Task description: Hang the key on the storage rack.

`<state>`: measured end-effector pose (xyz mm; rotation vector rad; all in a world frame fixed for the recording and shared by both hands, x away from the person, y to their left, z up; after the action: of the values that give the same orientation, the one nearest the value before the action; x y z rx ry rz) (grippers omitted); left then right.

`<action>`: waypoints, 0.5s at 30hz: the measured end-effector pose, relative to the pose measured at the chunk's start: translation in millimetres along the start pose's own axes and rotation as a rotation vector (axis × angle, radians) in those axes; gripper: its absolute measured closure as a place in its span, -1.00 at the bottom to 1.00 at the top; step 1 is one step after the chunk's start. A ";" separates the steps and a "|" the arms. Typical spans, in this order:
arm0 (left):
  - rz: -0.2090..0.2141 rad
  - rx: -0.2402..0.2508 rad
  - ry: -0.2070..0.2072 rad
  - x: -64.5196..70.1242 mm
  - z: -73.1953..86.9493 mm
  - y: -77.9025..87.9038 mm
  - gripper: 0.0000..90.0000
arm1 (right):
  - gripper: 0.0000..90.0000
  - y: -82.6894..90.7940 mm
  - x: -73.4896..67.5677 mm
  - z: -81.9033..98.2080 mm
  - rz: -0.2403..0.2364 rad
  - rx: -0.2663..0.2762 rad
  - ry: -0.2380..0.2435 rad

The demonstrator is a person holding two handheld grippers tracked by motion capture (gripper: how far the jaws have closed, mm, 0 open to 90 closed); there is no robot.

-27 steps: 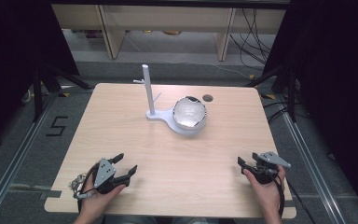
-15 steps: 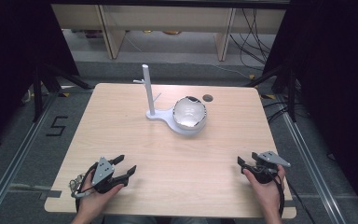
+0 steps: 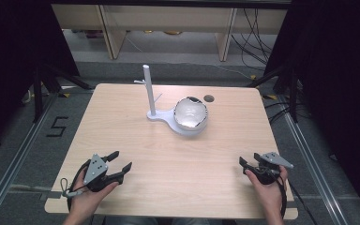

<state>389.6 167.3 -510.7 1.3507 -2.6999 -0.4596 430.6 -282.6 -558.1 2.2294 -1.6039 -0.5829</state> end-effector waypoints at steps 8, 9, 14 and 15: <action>-0.029 -0.257 -0.002 -47.9 -6.3 42.1 -0.19 | -0.25 -0.7 3.8 1.0 -0.006 -0.027 0.064; -0.018 -0.381 -0.014 -62.8 1.7 50.3 -0.19 | -0.25 0.9 4.8 1.7 0.008 -0.040 0.067; -0.047 -0.549 0.057 -87.8 19.1 58.5 -0.19 | -0.25 -0.9 -0.3 0.6 -0.002 -0.013 0.006; -0.052 -0.579 0.069 -90.7 23.2 60.3 -0.19 | -0.25 0.0 0.3 1.1 -0.001 -0.023 0.008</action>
<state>393.3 278.5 -509.4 1.2285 -2.2152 -1.0718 430.1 -282.9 -559.1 2.2140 -1.5841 -0.5890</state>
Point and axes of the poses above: each handheld gripper's, and its own axes: y roughly backward along the jaws, z roughly out of its underside, x roughly to its right, the point moved 9 cm from there along -y, roughly forward along the jaws
